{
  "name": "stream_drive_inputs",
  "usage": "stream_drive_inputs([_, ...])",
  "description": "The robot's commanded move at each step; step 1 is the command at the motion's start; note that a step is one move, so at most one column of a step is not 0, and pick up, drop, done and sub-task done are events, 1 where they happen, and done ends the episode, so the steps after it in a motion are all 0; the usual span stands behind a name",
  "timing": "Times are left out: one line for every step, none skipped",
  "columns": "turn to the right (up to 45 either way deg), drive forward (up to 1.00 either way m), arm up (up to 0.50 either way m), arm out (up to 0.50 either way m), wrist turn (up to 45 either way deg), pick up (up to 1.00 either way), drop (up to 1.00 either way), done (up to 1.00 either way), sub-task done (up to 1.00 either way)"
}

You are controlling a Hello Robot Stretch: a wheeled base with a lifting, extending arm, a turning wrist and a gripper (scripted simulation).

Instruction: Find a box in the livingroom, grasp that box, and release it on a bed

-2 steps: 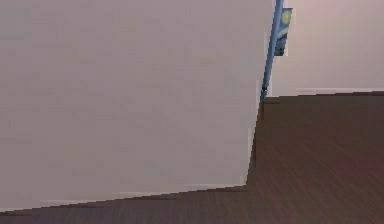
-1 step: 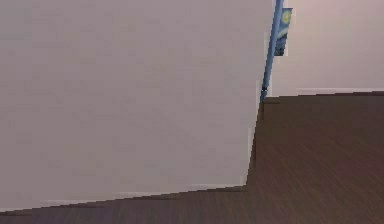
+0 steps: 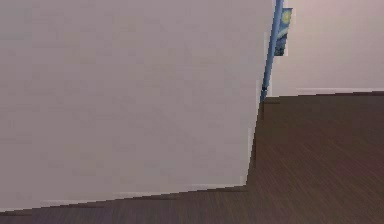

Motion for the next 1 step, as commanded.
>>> stream_drive_inputs([0.0,0.00,0.28,0.00,0.0,0.00,0.00,0.00,0.00])
